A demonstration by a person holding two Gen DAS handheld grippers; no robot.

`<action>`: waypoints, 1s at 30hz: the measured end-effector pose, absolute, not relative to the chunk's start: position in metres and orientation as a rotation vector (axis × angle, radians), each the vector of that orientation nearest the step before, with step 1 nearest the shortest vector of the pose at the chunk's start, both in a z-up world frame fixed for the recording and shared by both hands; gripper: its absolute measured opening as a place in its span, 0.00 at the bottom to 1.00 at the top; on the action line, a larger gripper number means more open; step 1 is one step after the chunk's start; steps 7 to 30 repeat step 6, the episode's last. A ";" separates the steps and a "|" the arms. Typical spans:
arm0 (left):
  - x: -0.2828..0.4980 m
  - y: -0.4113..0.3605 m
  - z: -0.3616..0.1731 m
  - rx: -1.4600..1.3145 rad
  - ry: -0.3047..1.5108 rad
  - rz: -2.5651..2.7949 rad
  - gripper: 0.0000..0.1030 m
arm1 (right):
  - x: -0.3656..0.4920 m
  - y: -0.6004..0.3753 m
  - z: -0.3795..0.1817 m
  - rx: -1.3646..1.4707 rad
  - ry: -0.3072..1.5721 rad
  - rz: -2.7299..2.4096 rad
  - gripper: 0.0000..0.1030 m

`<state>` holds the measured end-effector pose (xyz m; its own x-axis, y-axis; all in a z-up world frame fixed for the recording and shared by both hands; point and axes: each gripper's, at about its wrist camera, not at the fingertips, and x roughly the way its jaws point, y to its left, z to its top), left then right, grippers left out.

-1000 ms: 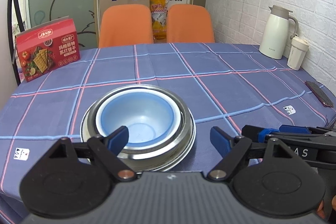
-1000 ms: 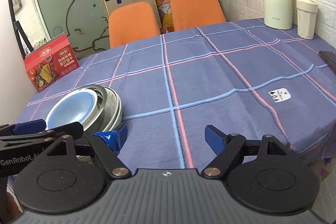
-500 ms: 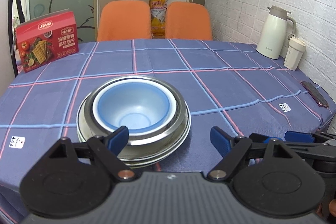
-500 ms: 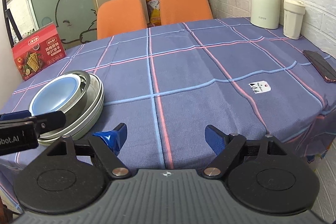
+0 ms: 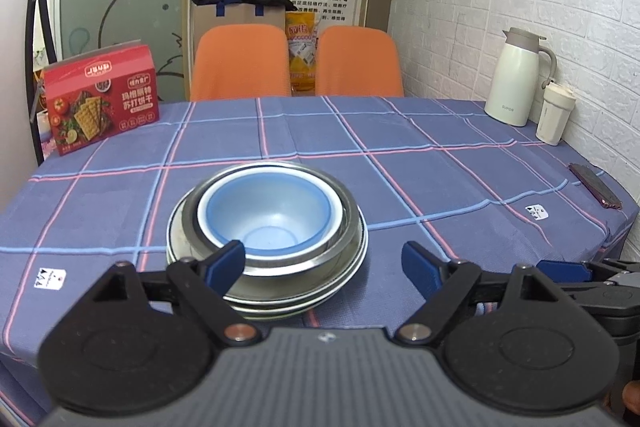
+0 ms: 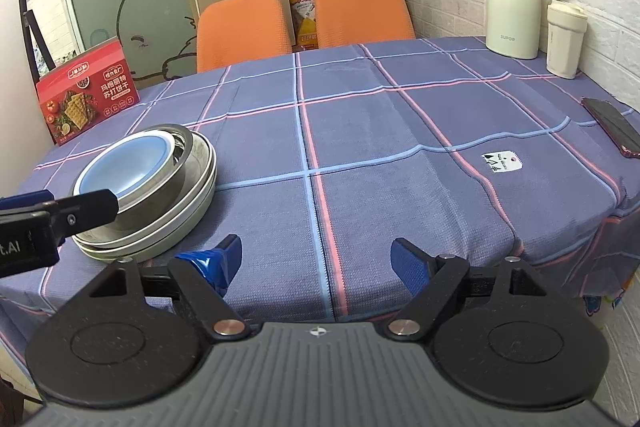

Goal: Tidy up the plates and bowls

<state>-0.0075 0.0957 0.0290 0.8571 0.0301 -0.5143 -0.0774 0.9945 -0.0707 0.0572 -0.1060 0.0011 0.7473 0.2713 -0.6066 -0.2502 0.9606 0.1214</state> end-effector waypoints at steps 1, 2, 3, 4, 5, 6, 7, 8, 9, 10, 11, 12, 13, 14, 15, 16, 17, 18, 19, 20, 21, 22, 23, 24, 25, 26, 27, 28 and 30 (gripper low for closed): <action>-0.009 0.096 0.030 -0.090 0.531 0.057 0.82 | 0.056 -0.106 0.001 0.032 0.666 0.285 0.66; -0.010 0.096 0.030 -0.089 0.520 0.060 0.82 | 0.056 -0.106 0.001 0.032 0.664 0.285 0.66; -0.011 0.096 0.031 -0.087 0.511 0.064 0.82 | 0.055 -0.105 0.002 0.033 0.665 0.286 0.66; -0.012 0.095 0.033 -0.084 0.507 0.067 0.82 | 0.055 -0.105 0.002 0.036 0.665 0.287 0.67; -0.012 0.095 0.033 -0.084 0.510 0.066 0.82 | 0.055 -0.105 0.001 0.037 0.665 0.286 0.66; -0.011 0.096 0.033 -0.087 0.516 0.061 0.82 | 0.055 -0.105 0.001 0.037 0.665 0.285 0.67; -0.011 0.096 0.033 -0.087 0.516 0.061 0.82 | 0.055 -0.105 0.001 0.037 0.665 0.285 0.67; -0.011 0.096 0.033 -0.087 0.516 0.061 0.82 | 0.055 -0.105 0.001 0.037 0.665 0.285 0.67; -0.011 0.096 0.033 -0.087 0.516 0.061 0.82 | 0.055 -0.105 0.001 0.037 0.665 0.285 0.67; -0.011 0.096 0.033 -0.087 0.516 0.061 0.82 | 0.055 -0.105 0.001 0.037 0.665 0.285 0.67; -0.011 0.096 0.033 -0.087 0.516 0.061 0.82 | 0.055 -0.105 0.001 0.037 0.665 0.285 0.67; -0.011 0.096 0.033 -0.087 0.516 0.061 0.82 | 0.055 -0.105 0.001 0.037 0.665 0.285 0.67; -0.011 0.096 0.033 -0.087 0.516 0.061 0.82 | 0.055 -0.105 0.001 0.037 0.665 0.285 0.67; -0.011 0.096 0.033 -0.087 0.516 0.061 0.82 | 0.055 -0.105 0.001 0.037 0.665 0.285 0.67; -0.011 0.096 0.033 -0.087 0.516 0.061 0.82 | 0.055 -0.105 0.001 0.037 0.665 0.285 0.67; -0.011 0.096 0.033 -0.087 0.516 0.061 0.82 | 0.055 -0.105 0.001 0.037 0.665 0.285 0.67; -0.011 0.096 0.033 -0.087 0.516 0.061 0.82 | 0.055 -0.105 0.001 0.037 0.665 0.285 0.67; -0.011 0.096 0.033 -0.087 0.516 0.061 0.82 | 0.055 -0.105 0.001 0.037 0.665 0.285 0.67; -0.011 0.096 0.033 -0.087 0.516 0.061 0.82 | 0.055 -0.105 0.001 0.037 0.665 0.285 0.67; -0.011 0.096 0.033 -0.087 0.516 0.061 0.82 | 0.055 -0.105 0.001 0.037 0.665 0.285 0.67; -0.011 0.096 0.033 -0.087 0.516 0.061 0.82 | 0.055 -0.105 0.001 0.037 0.665 0.285 0.67; -0.011 0.096 0.033 -0.087 0.516 0.061 0.82 | 0.055 -0.105 0.001 0.037 0.665 0.285 0.67; -0.011 0.096 0.033 -0.087 0.516 0.061 0.82 | 0.055 -0.105 0.001 0.037 0.665 0.285 0.67; -0.011 0.096 0.033 -0.087 0.516 0.061 0.82 | 0.055 -0.105 0.001 0.037 0.665 0.285 0.67; -0.011 0.096 0.033 -0.087 0.516 0.061 0.82 | 0.055 -0.105 0.001 0.037 0.665 0.285 0.67; -0.011 0.096 0.033 -0.087 0.516 0.061 0.82 | 0.055 -0.105 0.001 0.037 0.665 0.285 0.67; -0.011 0.096 0.033 -0.087 0.516 0.061 0.82 | 0.055 -0.105 0.001 0.037 0.665 0.285 0.67; -0.011 0.096 0.033 -0.087 0.516 0.061 0.82 | 0.055 -0.105 0.001 0.037 0.665 0.285 0.67; -0.011 0.096 0.033 -0.087 0.516 0.061 0.82 | 0.055 -0.105 0.001 0.037 0.665 0.285 0.67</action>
